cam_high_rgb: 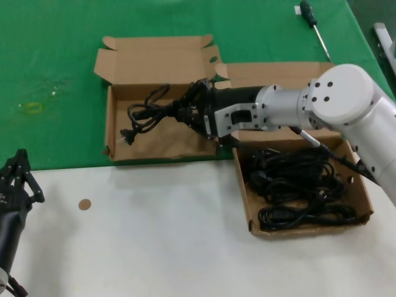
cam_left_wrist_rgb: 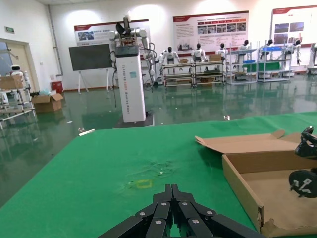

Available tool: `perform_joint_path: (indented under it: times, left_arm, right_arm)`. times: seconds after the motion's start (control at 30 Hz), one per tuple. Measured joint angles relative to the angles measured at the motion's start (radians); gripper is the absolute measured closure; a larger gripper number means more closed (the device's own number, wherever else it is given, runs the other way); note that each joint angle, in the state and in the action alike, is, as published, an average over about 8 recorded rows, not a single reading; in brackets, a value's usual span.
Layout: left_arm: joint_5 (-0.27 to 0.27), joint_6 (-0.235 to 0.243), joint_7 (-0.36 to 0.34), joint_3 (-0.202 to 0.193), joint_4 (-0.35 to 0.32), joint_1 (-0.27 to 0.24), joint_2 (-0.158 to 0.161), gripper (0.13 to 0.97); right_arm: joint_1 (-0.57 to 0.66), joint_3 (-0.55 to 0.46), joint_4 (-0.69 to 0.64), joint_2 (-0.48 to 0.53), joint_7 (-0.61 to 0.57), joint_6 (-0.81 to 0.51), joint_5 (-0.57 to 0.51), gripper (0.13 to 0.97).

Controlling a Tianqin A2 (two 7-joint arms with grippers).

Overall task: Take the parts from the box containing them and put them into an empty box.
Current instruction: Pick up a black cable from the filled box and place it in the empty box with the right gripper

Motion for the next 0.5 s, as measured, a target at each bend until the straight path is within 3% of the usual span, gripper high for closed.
perform_joint_path:
  times: [0.5]
  left_arm:
    - [0.000, 0.000, 0.000, 0.000, 0.000, 0.000, 0.000, 0.945]
  right_arm:
    - [0.027, 0.021, -0.147, -0.059, -0.164, 0.030, 0.055, 0.899]
